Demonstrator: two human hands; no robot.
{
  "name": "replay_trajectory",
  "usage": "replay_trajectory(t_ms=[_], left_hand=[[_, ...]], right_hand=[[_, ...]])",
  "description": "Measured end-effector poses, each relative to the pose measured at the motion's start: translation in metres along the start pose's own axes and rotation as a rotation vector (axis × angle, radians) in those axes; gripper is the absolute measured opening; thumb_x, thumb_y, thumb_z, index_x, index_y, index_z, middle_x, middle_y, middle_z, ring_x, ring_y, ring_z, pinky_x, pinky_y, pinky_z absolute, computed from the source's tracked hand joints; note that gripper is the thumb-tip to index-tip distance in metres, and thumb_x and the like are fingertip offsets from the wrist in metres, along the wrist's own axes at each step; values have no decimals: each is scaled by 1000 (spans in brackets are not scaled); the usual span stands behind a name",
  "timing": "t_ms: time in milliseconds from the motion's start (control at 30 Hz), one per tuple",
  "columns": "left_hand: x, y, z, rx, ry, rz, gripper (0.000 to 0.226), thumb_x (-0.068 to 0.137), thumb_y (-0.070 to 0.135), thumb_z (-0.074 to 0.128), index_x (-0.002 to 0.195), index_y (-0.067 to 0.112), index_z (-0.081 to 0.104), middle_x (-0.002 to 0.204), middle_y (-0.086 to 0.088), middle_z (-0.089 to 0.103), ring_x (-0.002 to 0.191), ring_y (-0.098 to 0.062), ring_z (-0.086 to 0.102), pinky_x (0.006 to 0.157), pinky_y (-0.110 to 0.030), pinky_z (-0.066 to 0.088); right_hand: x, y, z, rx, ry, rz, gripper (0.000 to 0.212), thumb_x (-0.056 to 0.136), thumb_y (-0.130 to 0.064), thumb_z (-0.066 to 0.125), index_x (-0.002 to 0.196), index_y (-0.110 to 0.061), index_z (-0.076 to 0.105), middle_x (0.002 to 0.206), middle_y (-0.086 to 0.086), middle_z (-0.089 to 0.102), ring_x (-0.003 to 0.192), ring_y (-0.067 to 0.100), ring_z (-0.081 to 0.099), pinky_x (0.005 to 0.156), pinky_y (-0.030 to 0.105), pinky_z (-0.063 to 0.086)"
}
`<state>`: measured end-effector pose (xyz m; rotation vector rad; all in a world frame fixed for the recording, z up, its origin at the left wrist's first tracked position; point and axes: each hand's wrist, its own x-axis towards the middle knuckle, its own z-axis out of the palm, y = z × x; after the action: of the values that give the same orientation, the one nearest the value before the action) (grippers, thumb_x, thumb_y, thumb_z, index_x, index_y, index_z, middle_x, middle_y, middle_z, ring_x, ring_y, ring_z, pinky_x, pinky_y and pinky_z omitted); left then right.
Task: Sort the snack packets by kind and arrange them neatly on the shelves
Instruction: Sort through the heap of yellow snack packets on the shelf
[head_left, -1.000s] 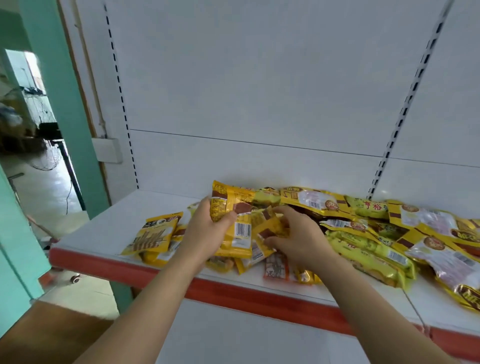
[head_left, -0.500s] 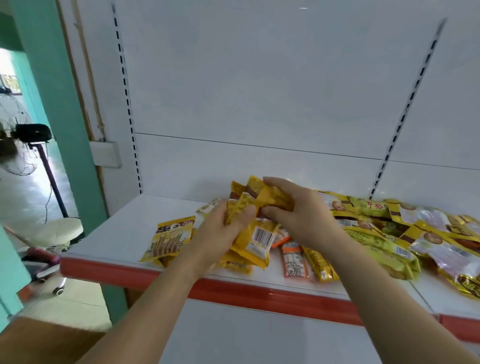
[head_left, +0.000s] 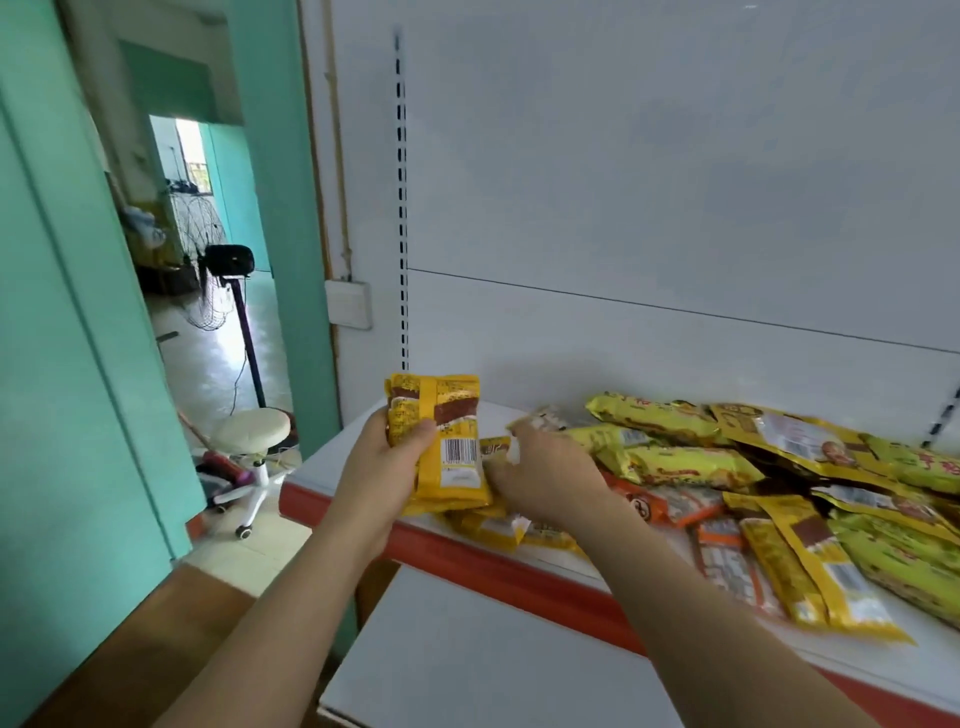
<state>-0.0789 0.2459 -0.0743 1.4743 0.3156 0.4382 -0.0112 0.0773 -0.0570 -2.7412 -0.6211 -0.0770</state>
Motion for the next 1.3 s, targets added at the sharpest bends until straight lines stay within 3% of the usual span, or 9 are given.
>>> replay_trajectory(t_ms=[167,300,533,700,833,933,1067,1167,1300], left_hand=[[2,-8,-14,56,14,-19,15,101,27,66,110,39,63,111,4,77,100,-23,76,96,-53,59],[4,-10,-17,57,7,-39,24,102,25,65,122,37,61,114,5,76,104,-21,74,99,-52,57],[5,-13,-12,73,37,-55,32,103,24,63,132,30,53,116,4,72,101,-18,73,85,-39,59],[6,-5,-3,97,51,-5,54,103,20,63,149,30,38,126,3,69,106,-19,71,88,-39,59],[4,4,15,-33,-7,-19,44,104,38,57,145,40,40,116,9,73,103,-13,71,89,-40,56],[-2,8,28,-19,-55,13,68,88,69,64,146,42,40,122,12,72,111,-16,71,98,-48,57],[0,4,26,81,-21,97,55,96,41,70,143,35,42,114,19,69,107,-9,68,86,-34,54],[4,2,22,56,7,64,43,101,35,65,137,37,42,113,17,69,105,-9,67,75,-29,50],[2,-1,19,78,11,54,48,102,33,63,141,39,35,112,15,68,102,-12,68,71,-26,48]], right_hand=[[17,-12,8,4,-59,52,66,88,-52,58,143,-18,45,118,8,67,105,29,63,85,41,56],[21,-11,6,148,1,103,65,90,-30,66,149,-19,41,121,5,67,100,24,65,79,34,56],[16,-5,-3,440,336,174,51,91,-7,61,139,-21,51,106,-5,62,73,6,57,55,23,43],[-2,3,-34,810,606,228,43,94,-12,65,133,-27,55,105,-8,65,78,5,63,58,27,53],[-15,-12,-29,798,451,119,35,93,-16,69,125,-26,60,98,-14,66,82,0,63,59,19,54],[-23,-23,-11,686,460,74,25,93,-20,67,117,-26,65,92,-18,66,79,-5,62,55,6,44],[-29,-10,-15,498,470,133,28,100,-27,54,126,-22,60,100,-9,69,78,8,65,66,28,53],[-31,2,-13,12,228,254,38,99,-46,46,118,-14,55,101,4,64,89,25,62,68,33,47],[-31,-3,-1,-39,-13,297,26,94,-37,49,102,-13,48,90,3,54,87,28,55,66,33,44]])
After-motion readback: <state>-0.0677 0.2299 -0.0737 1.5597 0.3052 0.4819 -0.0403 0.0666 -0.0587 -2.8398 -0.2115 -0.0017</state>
